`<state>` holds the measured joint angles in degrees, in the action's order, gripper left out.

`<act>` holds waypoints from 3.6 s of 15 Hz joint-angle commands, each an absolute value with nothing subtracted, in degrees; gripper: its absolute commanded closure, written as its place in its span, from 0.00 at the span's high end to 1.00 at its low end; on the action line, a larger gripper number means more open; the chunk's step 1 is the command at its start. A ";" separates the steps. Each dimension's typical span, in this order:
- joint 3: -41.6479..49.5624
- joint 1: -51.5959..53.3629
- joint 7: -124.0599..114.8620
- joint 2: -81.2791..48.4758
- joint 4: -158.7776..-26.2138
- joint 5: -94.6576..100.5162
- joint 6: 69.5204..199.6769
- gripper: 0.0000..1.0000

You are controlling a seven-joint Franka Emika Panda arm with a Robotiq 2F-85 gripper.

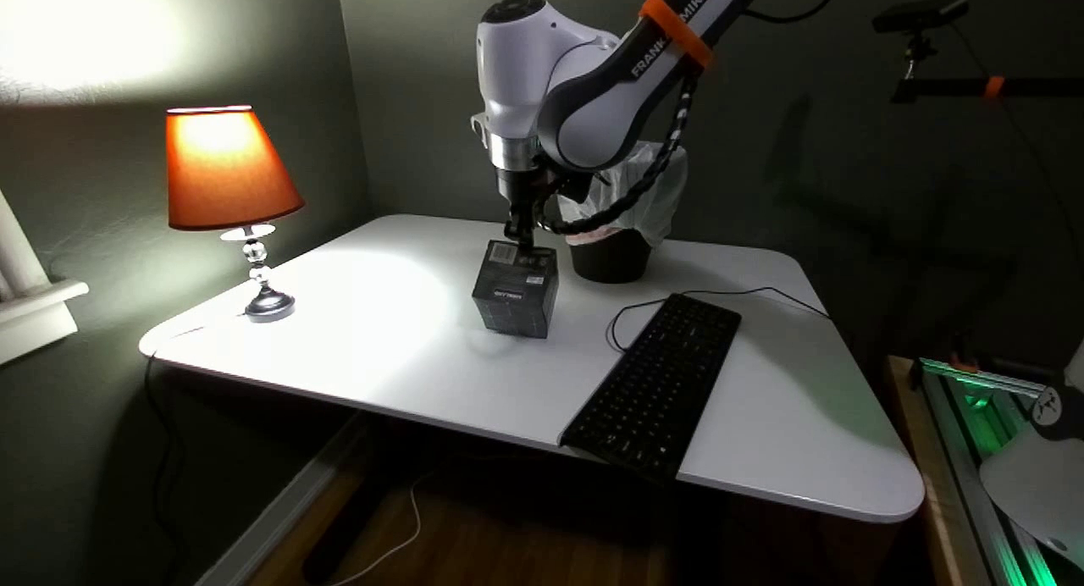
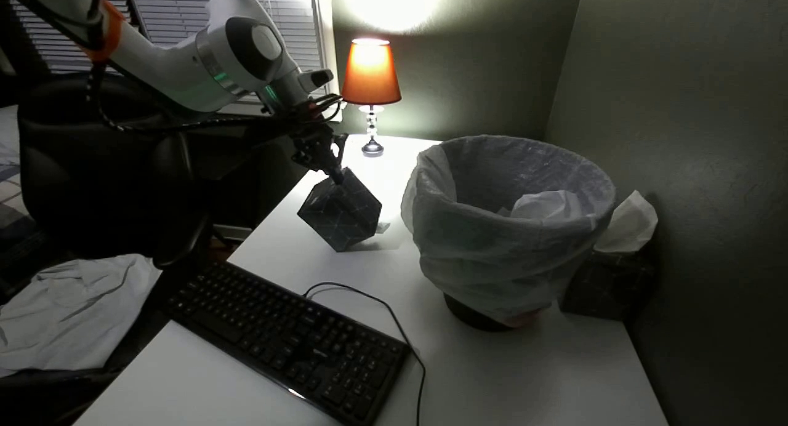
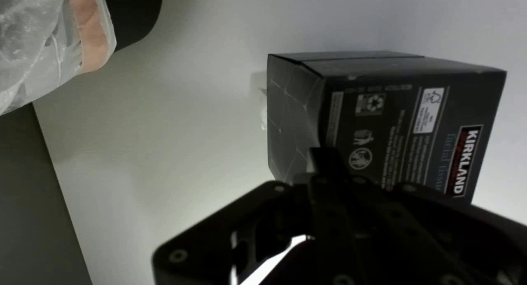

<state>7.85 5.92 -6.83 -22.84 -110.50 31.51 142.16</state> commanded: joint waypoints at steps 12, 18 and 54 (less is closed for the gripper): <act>6.58 11.17 -21.16 -28.30 -105.89 44.63 131.98 0.01; 4.80 11.31 -21.31 -29.67 -103.98 44.54 128.97 0.01; 2.65 -9.28 20.41 -17.79 -93.66 -4.23 111.05 1.00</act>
